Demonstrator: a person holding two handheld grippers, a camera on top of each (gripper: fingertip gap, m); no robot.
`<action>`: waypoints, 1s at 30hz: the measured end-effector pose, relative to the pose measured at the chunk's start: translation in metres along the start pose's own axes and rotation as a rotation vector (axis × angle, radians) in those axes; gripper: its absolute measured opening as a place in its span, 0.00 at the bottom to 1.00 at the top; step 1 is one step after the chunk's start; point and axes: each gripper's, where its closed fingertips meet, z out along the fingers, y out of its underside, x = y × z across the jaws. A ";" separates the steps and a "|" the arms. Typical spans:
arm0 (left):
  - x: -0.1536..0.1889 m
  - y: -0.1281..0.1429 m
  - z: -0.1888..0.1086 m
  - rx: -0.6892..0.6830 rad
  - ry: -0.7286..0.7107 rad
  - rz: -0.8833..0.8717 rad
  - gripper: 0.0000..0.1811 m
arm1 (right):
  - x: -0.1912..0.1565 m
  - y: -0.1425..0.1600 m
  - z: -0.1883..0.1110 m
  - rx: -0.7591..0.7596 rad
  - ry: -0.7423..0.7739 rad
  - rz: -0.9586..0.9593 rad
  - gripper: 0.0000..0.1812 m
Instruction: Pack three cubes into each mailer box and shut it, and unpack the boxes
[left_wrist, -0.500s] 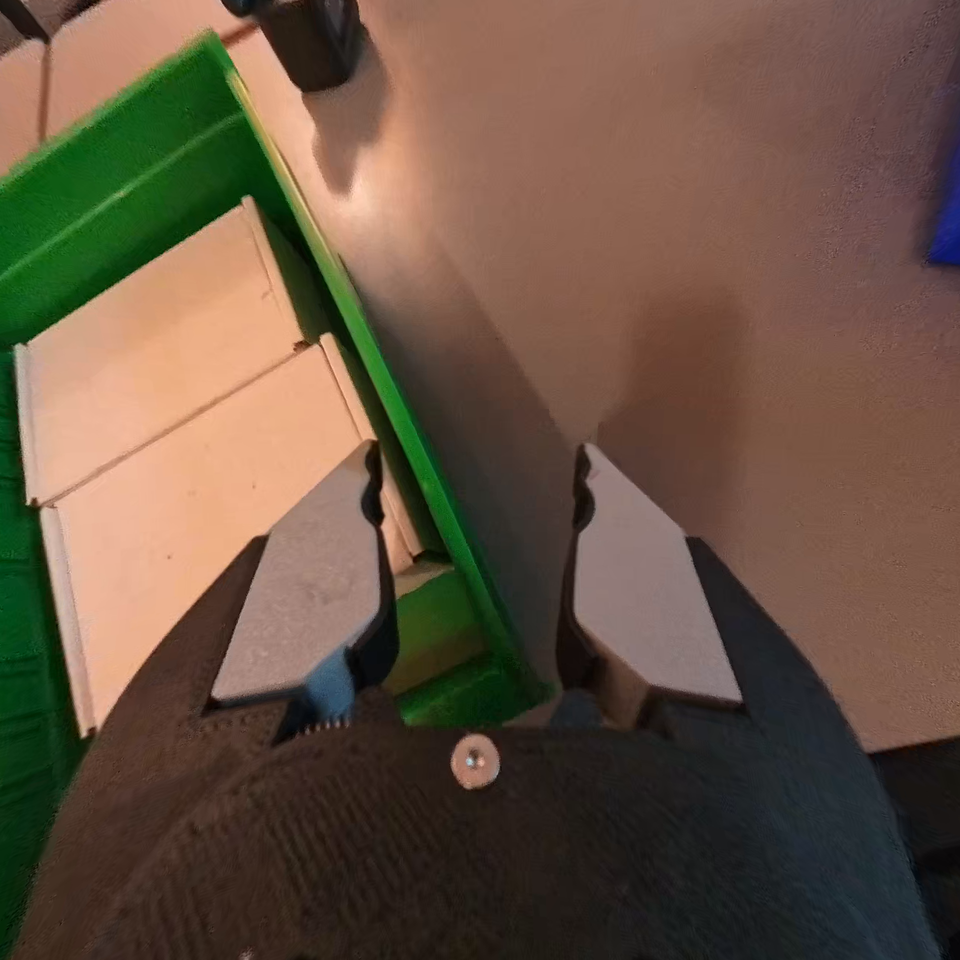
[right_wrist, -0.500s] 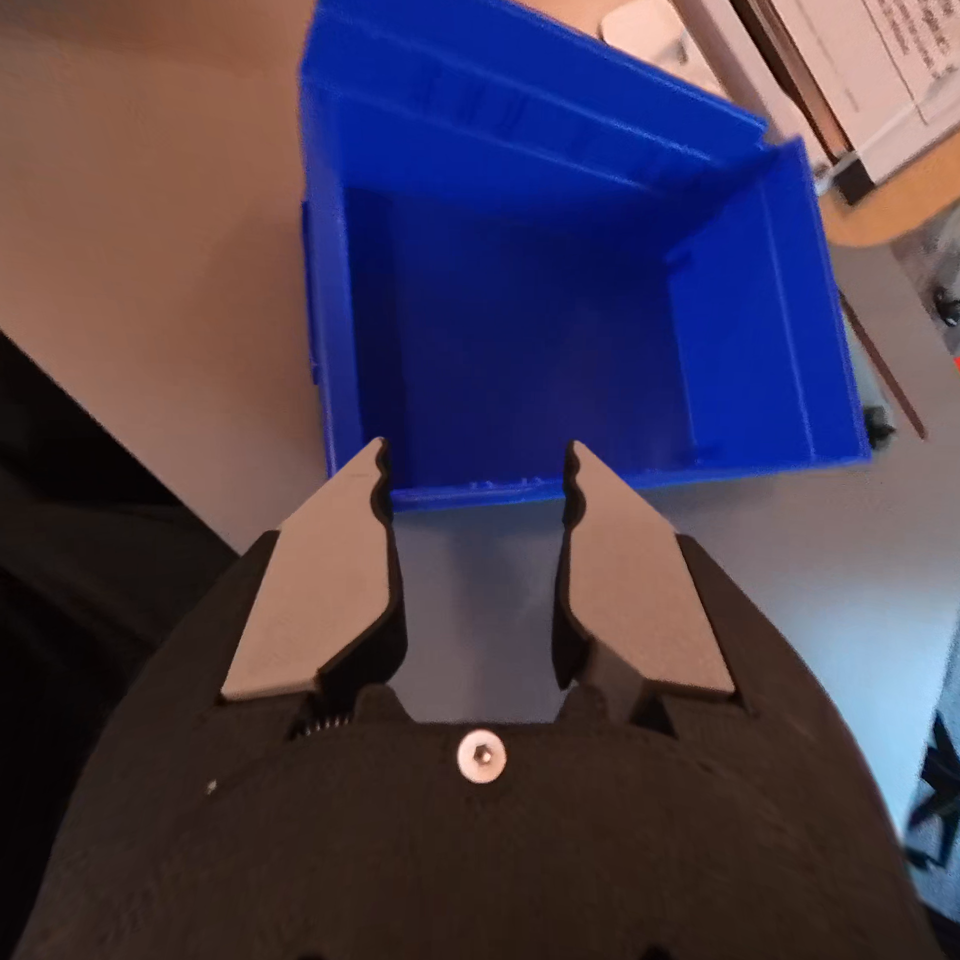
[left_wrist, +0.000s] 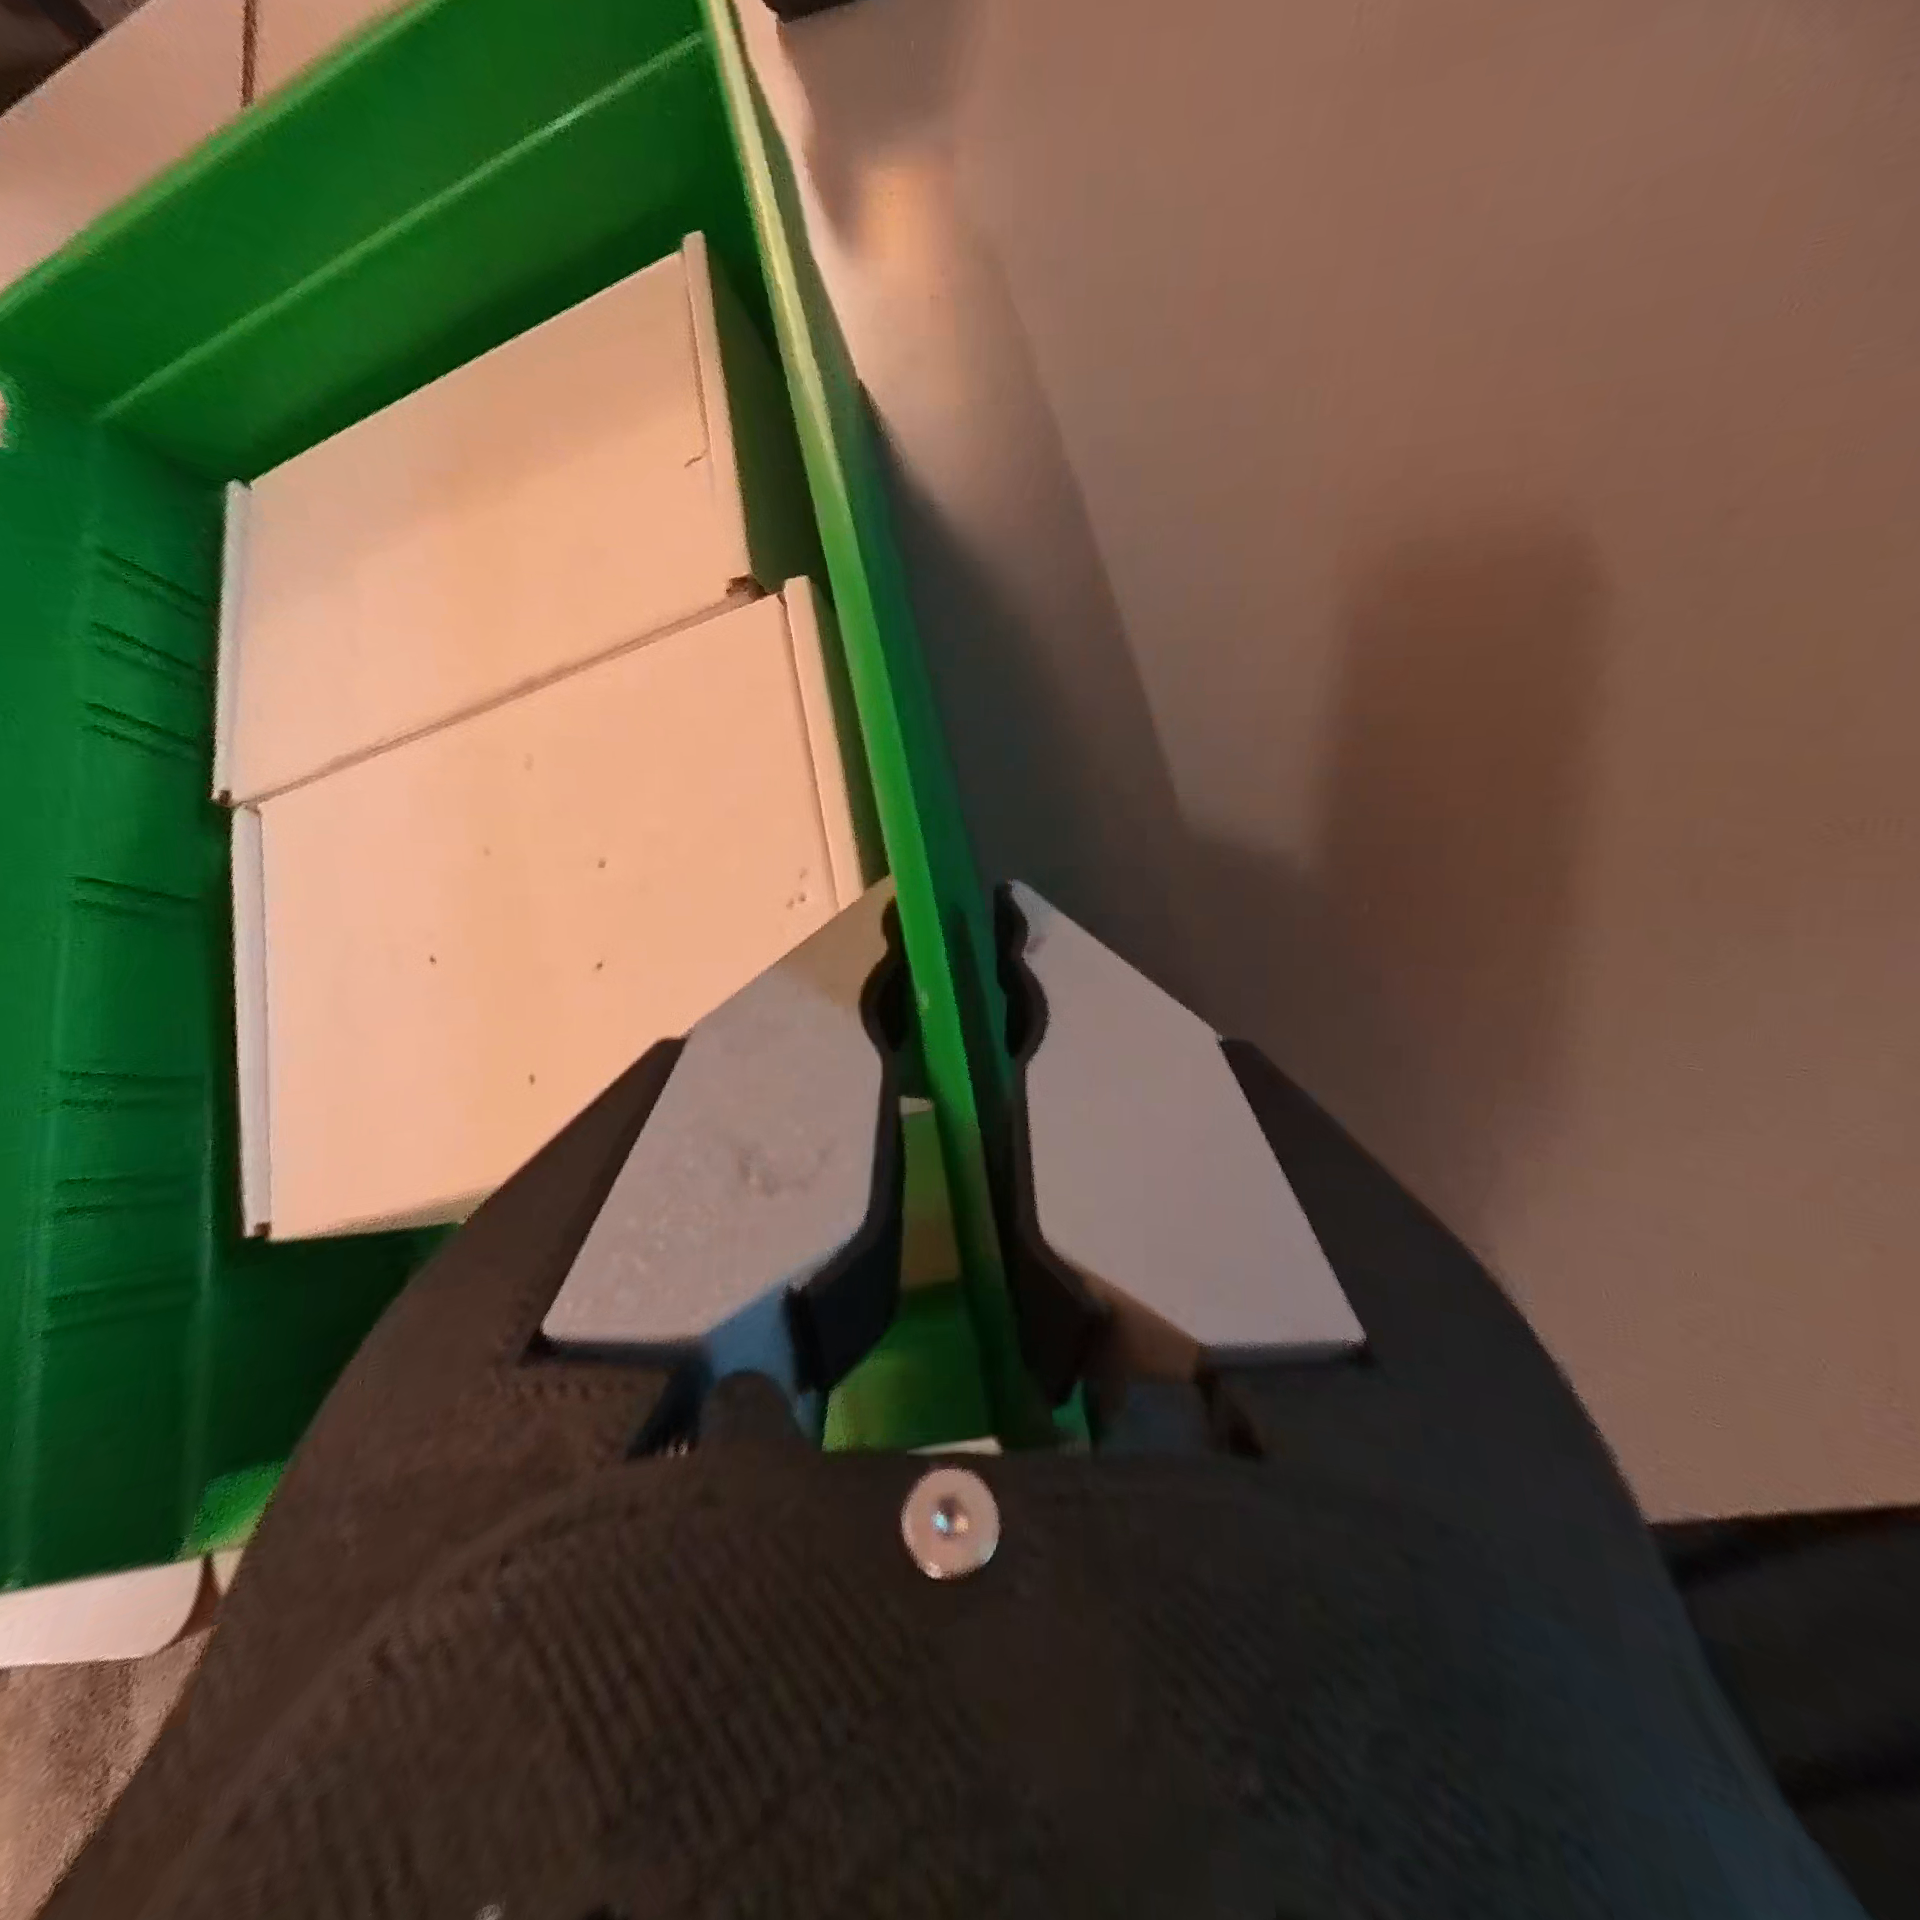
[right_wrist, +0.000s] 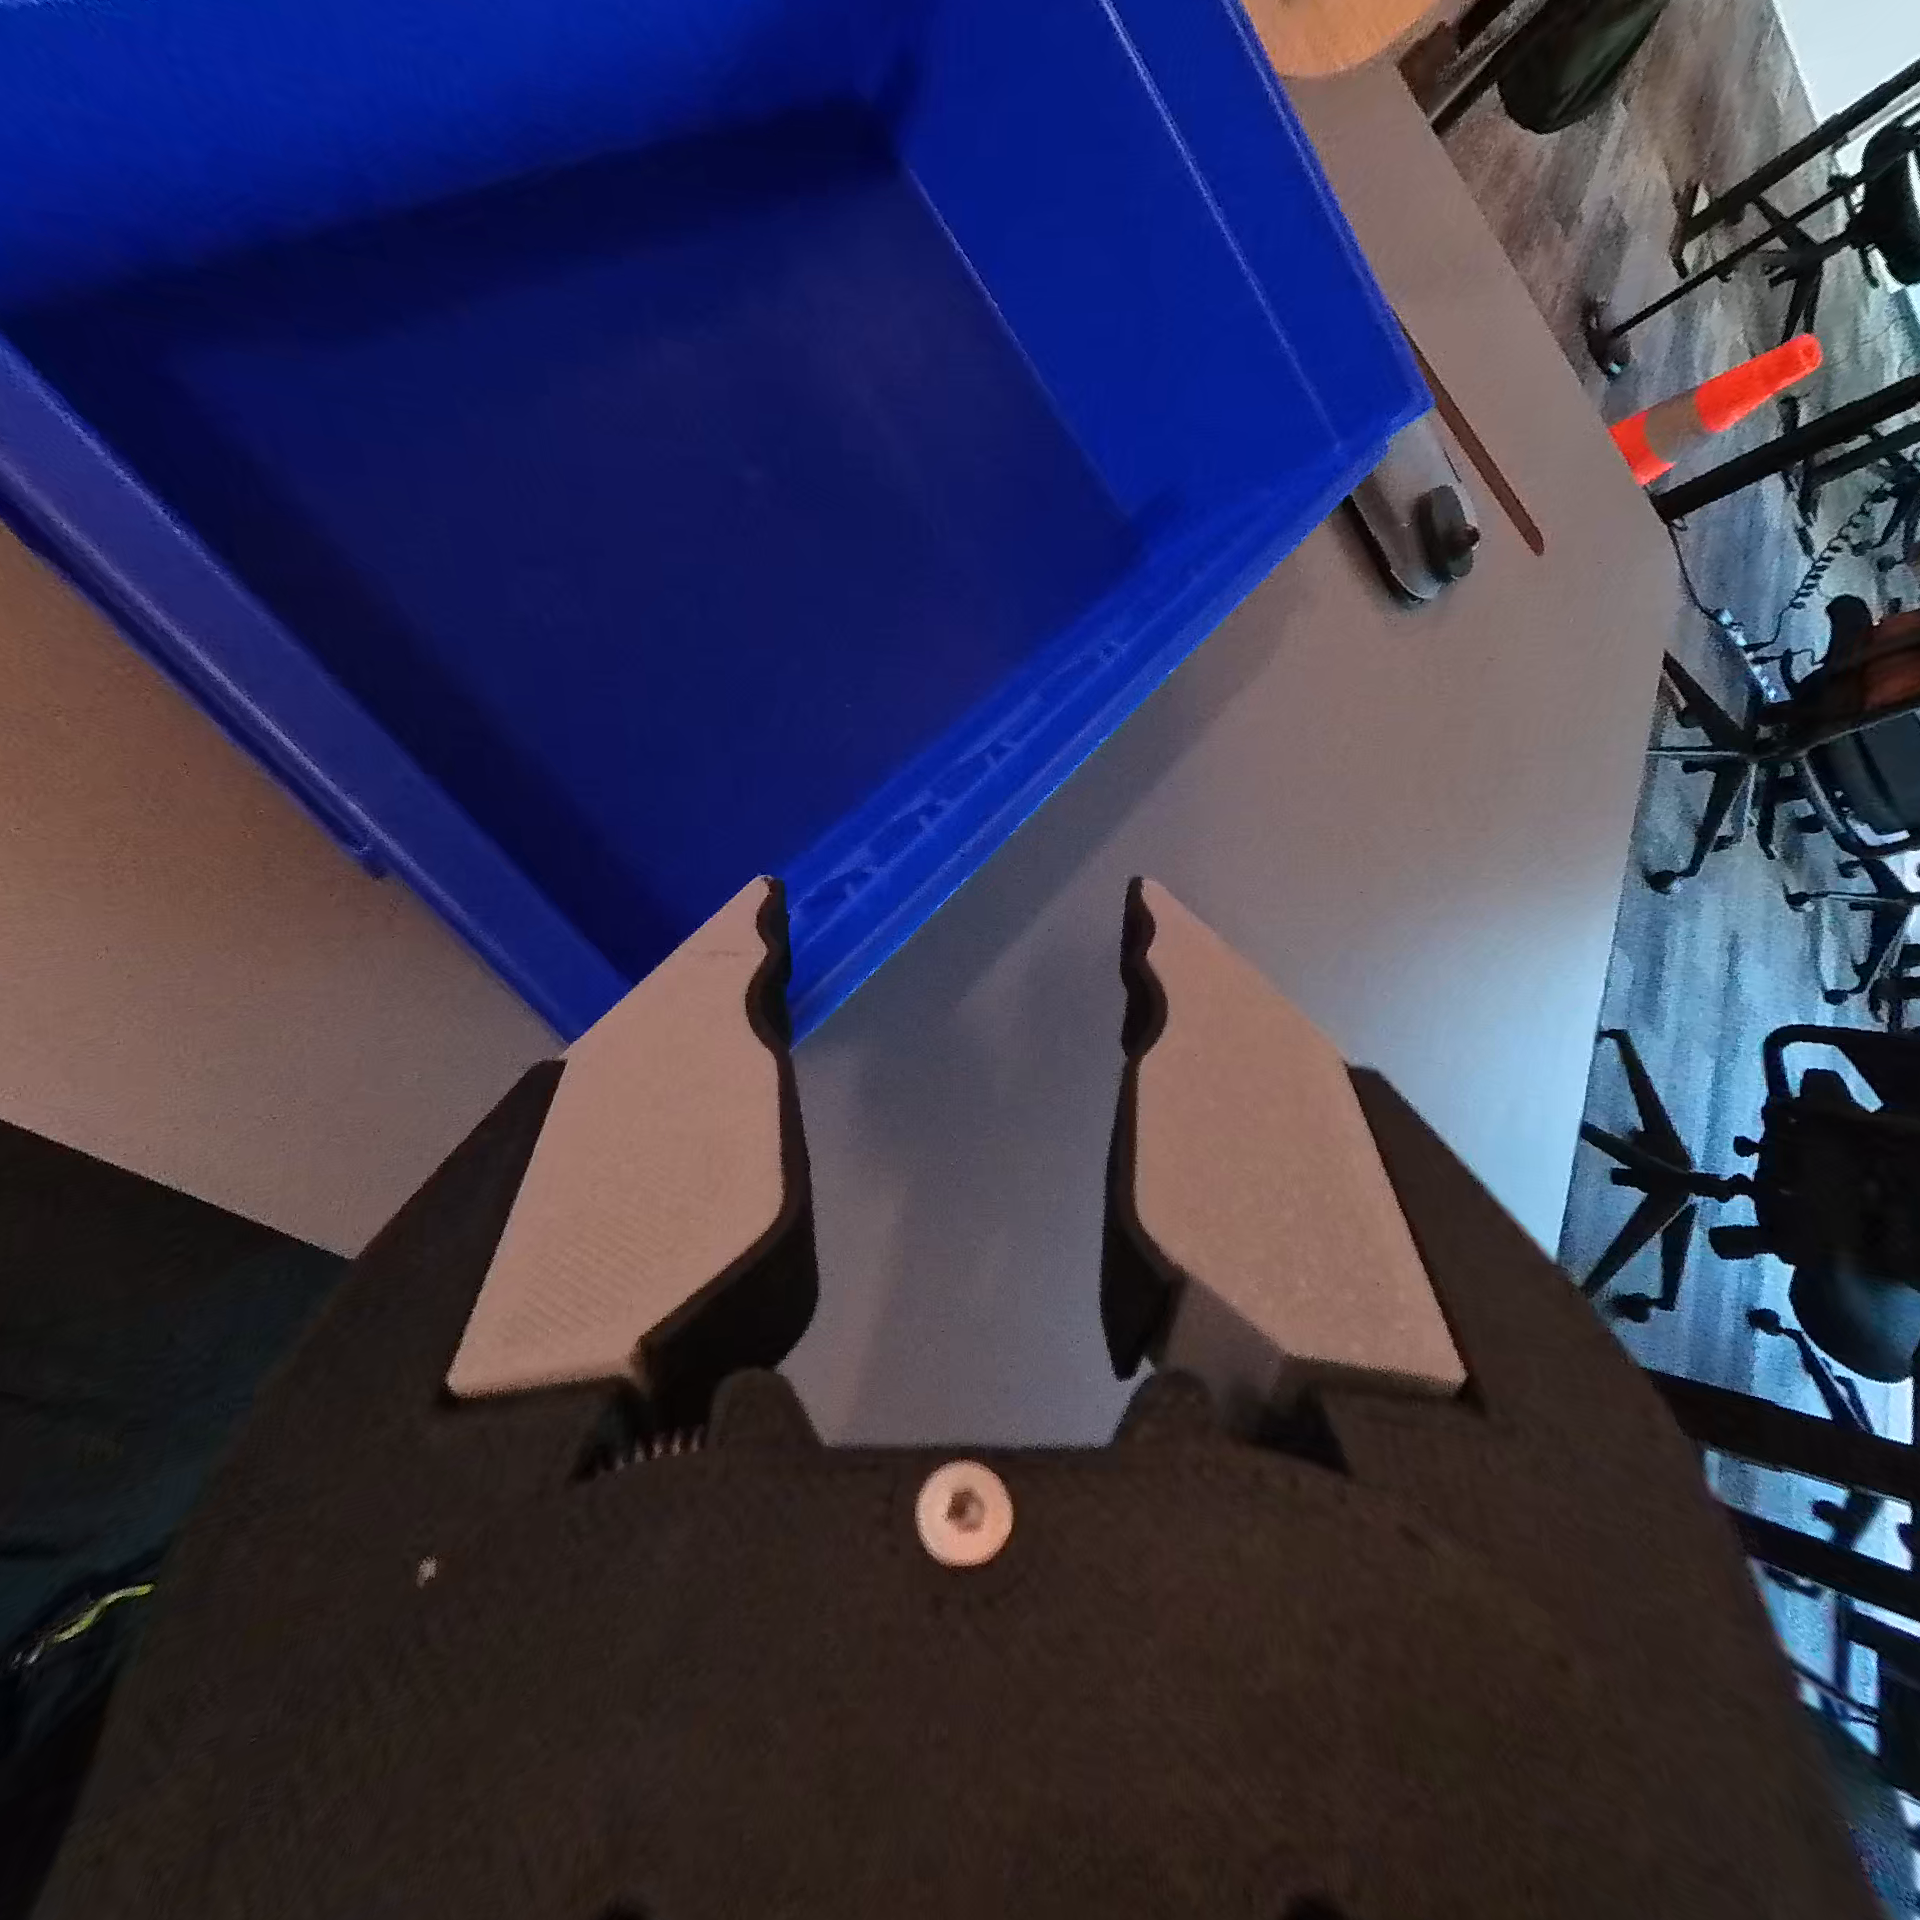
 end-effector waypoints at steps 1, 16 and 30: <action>-0.001 -0.002 -0.002 0.010 -0.003 0.002 0.09 | 0.001 0.000 0.000 0.001 -0.001 0.007 0.34; 0.019 -0.036 -0.030 0.128 -0.018 0.026 0.32 | 0.015 -0.006 -0.014 0.037 0.061 0.048 0.30; 0.059 -0.054 -0.035 0.181 0.026 0.088 0.37 | -0.139 -0.161 -0.002 0.374 -0.206 0.096 0.47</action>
